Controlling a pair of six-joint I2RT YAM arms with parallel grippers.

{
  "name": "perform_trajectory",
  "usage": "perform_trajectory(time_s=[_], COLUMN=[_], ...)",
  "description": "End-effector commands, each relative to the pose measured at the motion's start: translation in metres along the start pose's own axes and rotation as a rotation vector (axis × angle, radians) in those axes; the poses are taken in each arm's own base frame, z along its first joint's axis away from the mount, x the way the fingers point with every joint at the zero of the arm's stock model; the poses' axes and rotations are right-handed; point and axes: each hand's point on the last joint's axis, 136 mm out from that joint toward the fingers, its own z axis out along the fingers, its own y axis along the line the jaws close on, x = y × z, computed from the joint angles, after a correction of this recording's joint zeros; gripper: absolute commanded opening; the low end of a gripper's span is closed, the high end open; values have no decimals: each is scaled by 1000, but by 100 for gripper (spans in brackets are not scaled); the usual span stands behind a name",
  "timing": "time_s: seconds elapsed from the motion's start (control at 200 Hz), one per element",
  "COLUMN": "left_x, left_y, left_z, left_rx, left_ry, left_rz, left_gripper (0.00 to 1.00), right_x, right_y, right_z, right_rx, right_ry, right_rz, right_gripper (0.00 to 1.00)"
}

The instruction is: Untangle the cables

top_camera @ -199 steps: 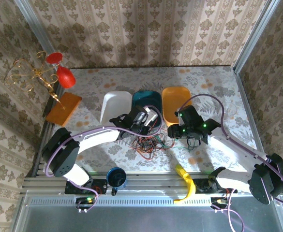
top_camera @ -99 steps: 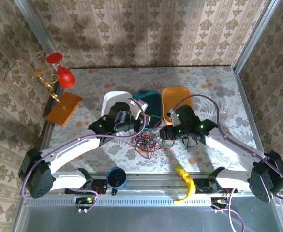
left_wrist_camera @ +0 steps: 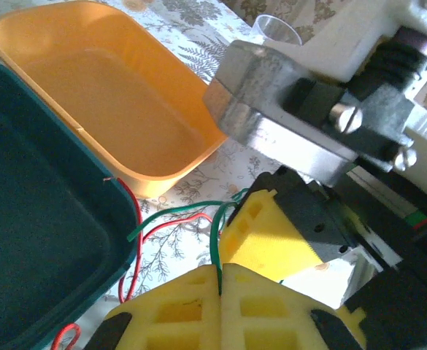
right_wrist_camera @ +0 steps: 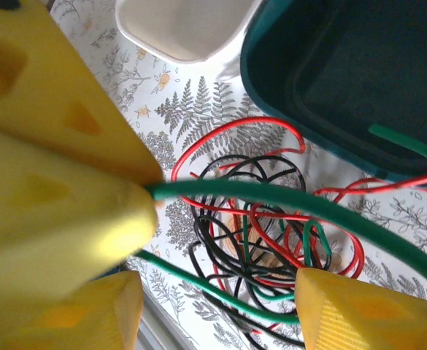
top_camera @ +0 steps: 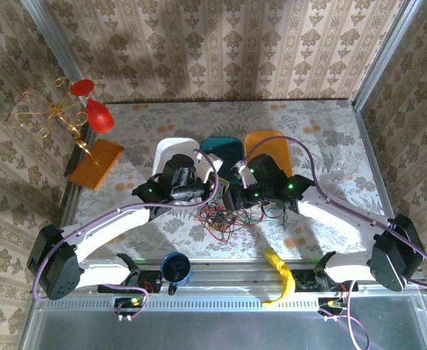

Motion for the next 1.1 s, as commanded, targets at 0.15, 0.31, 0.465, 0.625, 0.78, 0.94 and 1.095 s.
perform_trajectory(time_s=[0.15,0.31,0.465,0.625,0.78,0.94,1.095], left_x=[-35,-42,-41,-9,51,93,107], left_y=[-27,-23,-12,13,15,7,13], left_z=[-17,-22,-21,-16,0,25,46], left_rx=[166,177,121,-21,-139,-146,-171], left_ry=[-58,-68,-69,-4,199,340,363], left_rz=[-19,-33,-33,-16,111,174,204], left_gripper=[0,0,0,38,56,62,60], right_x=[-6,-4,-12,-16,-12,-12,-16], right_y=[7,1,-11,-22,-31,-36,-41], right_z=[15,27,16,-4,-9,-9,-14], right_rx=[20,39,121,153,106,46,-8], right_ry=[18,26,-41,-98,-115,-124,-141], right_rz=[-138,-137,-125,-91,3,88,168], right_gripper=[59,37,0,0,0,0,0])
